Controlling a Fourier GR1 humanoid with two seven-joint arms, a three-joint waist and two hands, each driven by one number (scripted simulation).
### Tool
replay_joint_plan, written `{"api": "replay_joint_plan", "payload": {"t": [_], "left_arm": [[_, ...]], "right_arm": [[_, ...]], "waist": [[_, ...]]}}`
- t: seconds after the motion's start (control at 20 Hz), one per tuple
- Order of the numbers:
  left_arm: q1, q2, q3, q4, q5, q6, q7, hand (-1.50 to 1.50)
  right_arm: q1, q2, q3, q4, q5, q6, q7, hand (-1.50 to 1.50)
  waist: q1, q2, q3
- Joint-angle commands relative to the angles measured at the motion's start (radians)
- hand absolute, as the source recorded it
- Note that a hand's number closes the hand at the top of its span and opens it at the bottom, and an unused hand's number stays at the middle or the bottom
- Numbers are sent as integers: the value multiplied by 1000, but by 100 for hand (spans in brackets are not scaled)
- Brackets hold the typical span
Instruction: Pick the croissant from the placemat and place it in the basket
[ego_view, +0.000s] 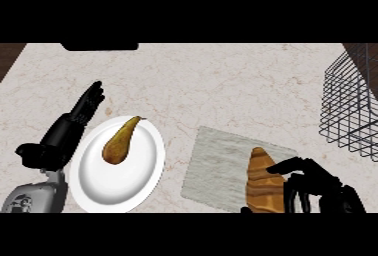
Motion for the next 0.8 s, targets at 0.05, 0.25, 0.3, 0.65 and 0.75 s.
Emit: {"api": "replay_joint_plan", "payload": {"t": [0.05, 0.25, 0.3, 0.65, 0.75], "left_arm": [[-11, 15, 25, 16, 10, -5, 1, 0], [-5, -4, -3, 0, 8, -10, 19, 0], [-20, 10, 5, 30, -3, -12, -20, 0], [-6, -3, 4, -7, 7, -10, -2, 0], [-63, -21, -10, 42, -17, 15, 19, 0]], "right_arm": [[58, 6, 7, -288, -20, 58, 128, 150], [-141, 6, -115, -293, -31, 167, 291, 150], [-189, -15, -152, -275, -20, 188, 301, 150], [-523, -55, -380, -115, -69, 270, 443, 150], [-659, -55, -432, -15, -72, 264, 469, 150]], "waist": [[-5, -1, 0], [3, 1, -1], [2, 2, -1], [16, 3, 0], [14, 5, 0]]}}
